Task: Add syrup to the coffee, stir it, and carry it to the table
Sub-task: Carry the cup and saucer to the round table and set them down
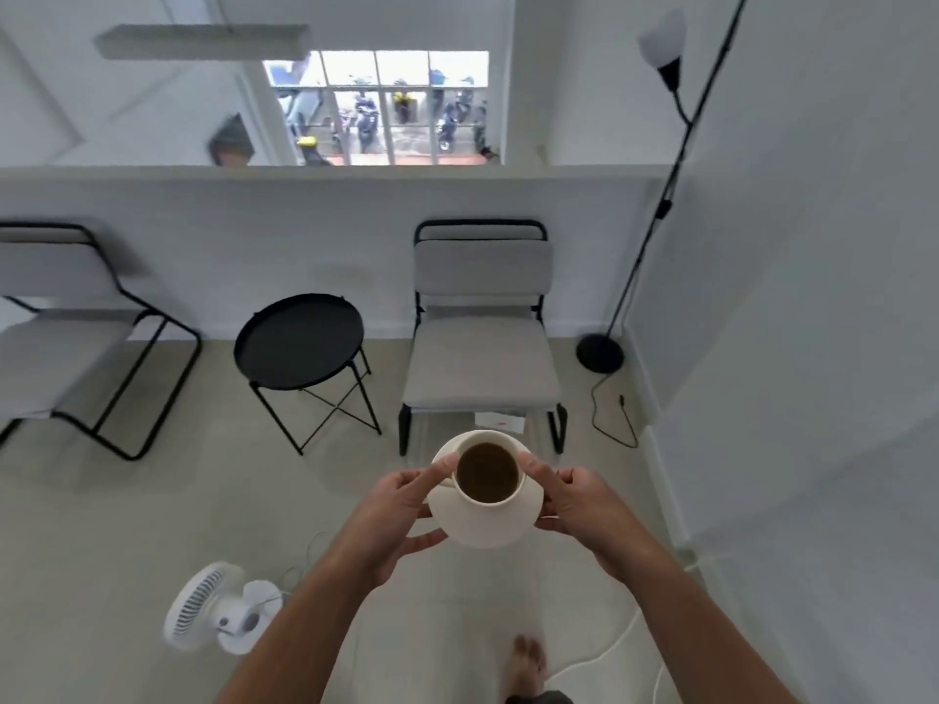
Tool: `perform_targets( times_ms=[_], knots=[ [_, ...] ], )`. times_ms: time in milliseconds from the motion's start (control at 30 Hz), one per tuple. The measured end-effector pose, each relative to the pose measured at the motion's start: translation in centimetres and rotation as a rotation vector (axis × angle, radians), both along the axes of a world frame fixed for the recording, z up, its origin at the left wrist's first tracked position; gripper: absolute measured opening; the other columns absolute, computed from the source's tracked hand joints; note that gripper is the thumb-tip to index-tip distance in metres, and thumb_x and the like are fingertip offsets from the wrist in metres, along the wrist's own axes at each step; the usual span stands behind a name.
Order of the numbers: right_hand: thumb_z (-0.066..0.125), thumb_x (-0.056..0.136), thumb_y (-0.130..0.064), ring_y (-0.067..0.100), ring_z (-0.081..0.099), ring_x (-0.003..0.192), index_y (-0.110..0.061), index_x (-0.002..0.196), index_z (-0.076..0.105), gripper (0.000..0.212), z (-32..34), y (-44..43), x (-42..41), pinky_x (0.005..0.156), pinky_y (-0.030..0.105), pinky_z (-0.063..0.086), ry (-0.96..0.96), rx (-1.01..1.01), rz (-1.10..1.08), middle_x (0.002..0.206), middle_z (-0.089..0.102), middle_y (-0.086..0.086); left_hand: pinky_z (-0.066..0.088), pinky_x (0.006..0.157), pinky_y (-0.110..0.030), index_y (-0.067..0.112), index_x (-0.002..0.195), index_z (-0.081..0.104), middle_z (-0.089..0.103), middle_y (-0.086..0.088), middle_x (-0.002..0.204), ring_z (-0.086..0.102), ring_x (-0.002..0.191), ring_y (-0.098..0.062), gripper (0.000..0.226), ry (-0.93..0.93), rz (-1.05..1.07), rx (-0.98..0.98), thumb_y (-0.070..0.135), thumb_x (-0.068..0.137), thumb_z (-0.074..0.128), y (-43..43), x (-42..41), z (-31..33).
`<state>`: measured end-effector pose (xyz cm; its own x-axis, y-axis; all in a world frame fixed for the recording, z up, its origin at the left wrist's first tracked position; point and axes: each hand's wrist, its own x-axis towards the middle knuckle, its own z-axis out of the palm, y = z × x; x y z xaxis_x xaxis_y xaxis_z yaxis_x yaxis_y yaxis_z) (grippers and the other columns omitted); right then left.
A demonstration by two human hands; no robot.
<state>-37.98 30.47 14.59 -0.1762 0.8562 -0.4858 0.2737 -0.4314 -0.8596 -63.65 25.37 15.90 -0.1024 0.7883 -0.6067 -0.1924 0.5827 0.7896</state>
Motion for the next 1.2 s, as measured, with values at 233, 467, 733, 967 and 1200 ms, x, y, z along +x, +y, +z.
perform_targets(
  times_ms=[233,467,733,967,1200],
  knots=[
    [0.076,0.083,-0.086,0.036,0.084,0.103,-0.004,0.097,0.087,0.084,0.0,7.5,-3.1,0.101,0.041,0.069,0.046,-0.019,0.192,0.105,0.086,0.023,0.070,0.082,-0.038,0.012,0.125,0.083,0.088,-0.004,0.117,0.081,0.120,-0.030,0.066,0.014,0.163,0.007,0.063,0.085,0.092,3.2,-2.5,-0.1],
    [0.081,0.072,-0.093,0.028,0.085,0.096,-0.007,0.099,0.090,0.090,-0.4,13.2,-7.3,0.097,0.037,0.070,0.051,-0.046,0.355,0.104,0.089,0.018,0.071,0.083,-0.037,0.013,0.120,0.087,0.087,-0.007,0.119,0.078,0.125,-0.036,0.063,0.016,0.314,-0.008,0.065,0.083,0.093,5.4,-4.8,-0.4],
    [0.079,0.059,-0.102,0.017,0.082,0.089,-0.019,0.090,0.092,0.090,-1.4,19.6,-13.5,0.097,0.038,0.070,0.065,-0.048,0.461,0.102,0.089,0.016,0.070,0.082,-0.037,0.014,0.124,0.084,0.088,-0.006,0.117,0.082,0.117,-0.029,0.081,0.037,0.383,-0.014,0.074,0.070,0.095,9.8,-10.1,-1.0],
    [0.080,0.071,-0.095,0.031,0.085,0.106,-0.012,0.099,0.090,0.088,-1.7,25.8,-20.8,0.102,0.043,0.069,0.059,-0.055,0.462,0.103,0.090,0.011,0.070,0.078,-0.035,0.015,0.125,0.081,0.088,-0.006,0.115,0.081,0.118,-0.029,0.076,0.045,0.434,-0.016,0.071,0.076,0.095,15.8,-16.9,-1.7],
    [0.075,0.084,-0.080,0.038,0.083,0.114,-0.003,0.116,0.085,0.084,-1.1,31.8,-28.5,0.111,0.054,0.064,0.044,-0.065,0.412,0.108,0.089,0.014,0.071,0.080,-0.038,0.014,0.128,0.077,0.085,-0.008,0.122,0.078,0.119,-0.028,0.076,0.046,0.432,-0.013,0.068,0.076,0.089,22.9,-24.4,-1.9]
  ],
)
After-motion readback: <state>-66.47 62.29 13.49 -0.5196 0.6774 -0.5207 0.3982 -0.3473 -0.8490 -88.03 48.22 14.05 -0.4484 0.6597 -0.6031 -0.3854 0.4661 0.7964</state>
